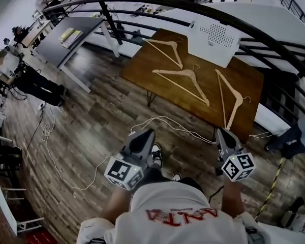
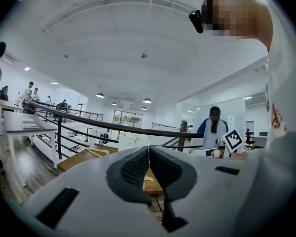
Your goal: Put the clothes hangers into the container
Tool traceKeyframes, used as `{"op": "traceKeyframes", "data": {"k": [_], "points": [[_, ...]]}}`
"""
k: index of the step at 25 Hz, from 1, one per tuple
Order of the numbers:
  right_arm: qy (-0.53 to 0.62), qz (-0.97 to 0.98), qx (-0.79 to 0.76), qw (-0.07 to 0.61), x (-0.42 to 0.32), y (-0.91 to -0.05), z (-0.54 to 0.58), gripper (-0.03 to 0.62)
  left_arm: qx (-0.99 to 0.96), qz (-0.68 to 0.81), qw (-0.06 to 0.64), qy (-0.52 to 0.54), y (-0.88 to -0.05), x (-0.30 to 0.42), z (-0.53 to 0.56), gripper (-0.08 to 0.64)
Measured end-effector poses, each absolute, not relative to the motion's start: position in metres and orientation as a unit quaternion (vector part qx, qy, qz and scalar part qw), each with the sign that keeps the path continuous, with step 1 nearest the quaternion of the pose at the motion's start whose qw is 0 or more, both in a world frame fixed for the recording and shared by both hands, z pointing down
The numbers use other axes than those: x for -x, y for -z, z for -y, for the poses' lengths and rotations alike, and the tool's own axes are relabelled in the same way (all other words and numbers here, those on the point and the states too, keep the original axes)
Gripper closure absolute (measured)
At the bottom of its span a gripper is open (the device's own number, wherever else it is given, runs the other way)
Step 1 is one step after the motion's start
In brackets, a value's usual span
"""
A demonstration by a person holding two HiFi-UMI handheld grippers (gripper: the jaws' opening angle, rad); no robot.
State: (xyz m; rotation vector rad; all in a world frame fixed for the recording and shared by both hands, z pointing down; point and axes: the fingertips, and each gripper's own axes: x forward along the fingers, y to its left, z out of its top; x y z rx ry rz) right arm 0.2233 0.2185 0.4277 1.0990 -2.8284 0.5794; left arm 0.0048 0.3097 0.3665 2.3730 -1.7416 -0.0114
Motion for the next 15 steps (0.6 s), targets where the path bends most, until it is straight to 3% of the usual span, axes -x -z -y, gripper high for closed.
{"op": "traceKeyframes", "data": {"k": [6,15], "points": [[-0.174,0.904,-0.390,0.030,-0.219,-0.417,-0.178,0.592,-0.822,0.562,0.088,0.019,-0.364,0.008,-0.256,0.549],[-0.141,0.906,-0.396,0.042,-0.135,-0.392,-0.112,0.592,-0.829,0.547,0.105,0.048,-0.358,0.088,-0.180,0.549]]}}
